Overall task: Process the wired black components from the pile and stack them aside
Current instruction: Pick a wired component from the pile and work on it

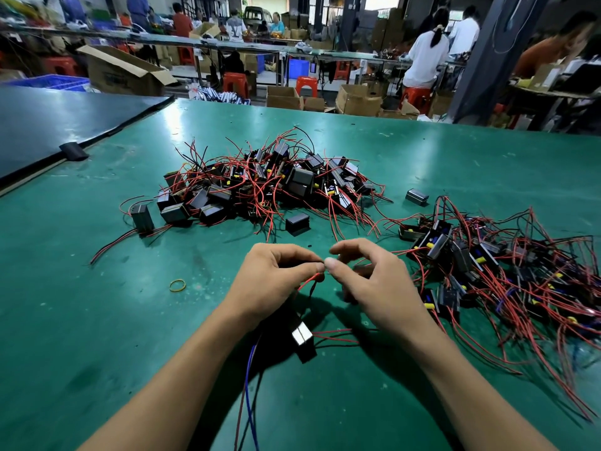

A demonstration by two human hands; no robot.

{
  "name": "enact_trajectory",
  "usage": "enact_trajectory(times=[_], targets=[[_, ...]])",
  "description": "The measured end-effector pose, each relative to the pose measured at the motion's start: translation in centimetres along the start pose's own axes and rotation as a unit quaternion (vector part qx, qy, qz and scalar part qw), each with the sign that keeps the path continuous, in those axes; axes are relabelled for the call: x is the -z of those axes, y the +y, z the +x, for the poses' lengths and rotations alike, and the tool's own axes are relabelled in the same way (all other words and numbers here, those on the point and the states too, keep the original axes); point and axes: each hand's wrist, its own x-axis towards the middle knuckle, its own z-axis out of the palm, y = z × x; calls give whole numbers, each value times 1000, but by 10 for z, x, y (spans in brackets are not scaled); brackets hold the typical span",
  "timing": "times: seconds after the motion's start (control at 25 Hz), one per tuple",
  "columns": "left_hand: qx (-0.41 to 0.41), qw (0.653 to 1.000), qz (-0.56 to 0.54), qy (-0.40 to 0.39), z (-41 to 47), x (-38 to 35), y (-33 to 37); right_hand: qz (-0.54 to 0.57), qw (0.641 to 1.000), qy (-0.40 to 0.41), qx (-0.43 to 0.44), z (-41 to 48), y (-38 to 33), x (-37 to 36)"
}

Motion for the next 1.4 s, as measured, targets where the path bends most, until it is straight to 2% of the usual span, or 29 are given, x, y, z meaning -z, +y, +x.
enact_trajectory(times=[0.08,0.2,0.4,0.52,0.6,0.68,0.72,0.8,0.84,0.88,0.96,1.0,1.12,1.2,1.28,1.32,1.36,1.4], targets=[[32,999,-29,5,2,4,-1,-36,993,6,108,0,7,1],[82,994,-63,-36,2,6,-1,-110,972,15,205,3,13,1],[72,995,-45,-46,1,8,2,-102,974,-14,201,4,11,6],[8,998,48,-31,-1,6,6,-107,989,-34,98,3,7,4],[-47,993,105,-9,-2,2,8,8,996,-82,-44,4,2,1],[-70,990,120,-3,-4,0,9,189,954,-119,-199,6,-3,-1],[-67,991,115,-7,-4,0,8,241,928,-124,-254,6,-5,1],[-45,995,87,-15,-3,1,8,274,908,-129,-289,6,-6,5],[-30,997,64,-14,-2,1,7,261,920,-128,-263,5,-5,6],[-13,999,40,-9,-1,2,6,215,946,-120,-210,4,-5,7],[24,1000,3,7,0,4,4,70,991,-87,-69,0,-4,6],[41,999,-7,14,1,5,3,0,998,-62,-1,-2,-1,4],[57,998,-10,2,2,9,1,-137,977,5,164,0,6,1],[52,998,-6,-23,1,9,2,-169,960,15,224,2,8,3],[50,998,-6,-38,0,10,3,-181,951,11,250,3,9,6],[48,998,-7,-41,0,10,4,-171,958,5,230,2,8,5],[42,998,-7,-44,0,10,4,-134,976,-9,172,1,6,3],[29,999,-5,-45,0,9,4,-57,995,-29,74,2,5,0]])
